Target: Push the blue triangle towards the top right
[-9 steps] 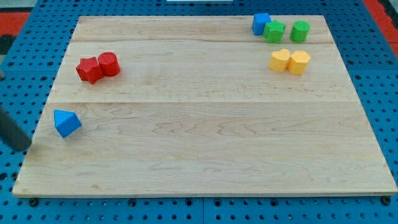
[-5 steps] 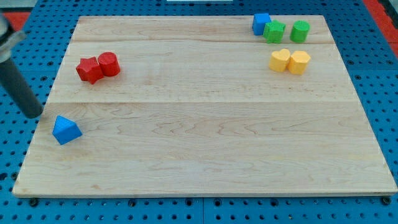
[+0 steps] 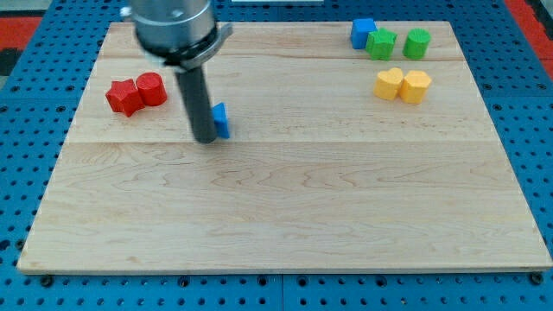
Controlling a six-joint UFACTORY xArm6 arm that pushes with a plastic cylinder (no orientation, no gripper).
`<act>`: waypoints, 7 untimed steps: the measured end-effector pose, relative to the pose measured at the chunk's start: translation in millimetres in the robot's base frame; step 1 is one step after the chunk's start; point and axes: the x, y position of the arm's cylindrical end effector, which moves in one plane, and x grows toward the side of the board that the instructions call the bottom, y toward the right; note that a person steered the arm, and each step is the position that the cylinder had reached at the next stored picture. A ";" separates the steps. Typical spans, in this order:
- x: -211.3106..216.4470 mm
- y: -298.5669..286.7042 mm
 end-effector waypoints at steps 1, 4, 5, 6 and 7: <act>-43.5 18.4; -142.3 104.7; -146.8 98.8; -146.8 96.4; -148.7 95.8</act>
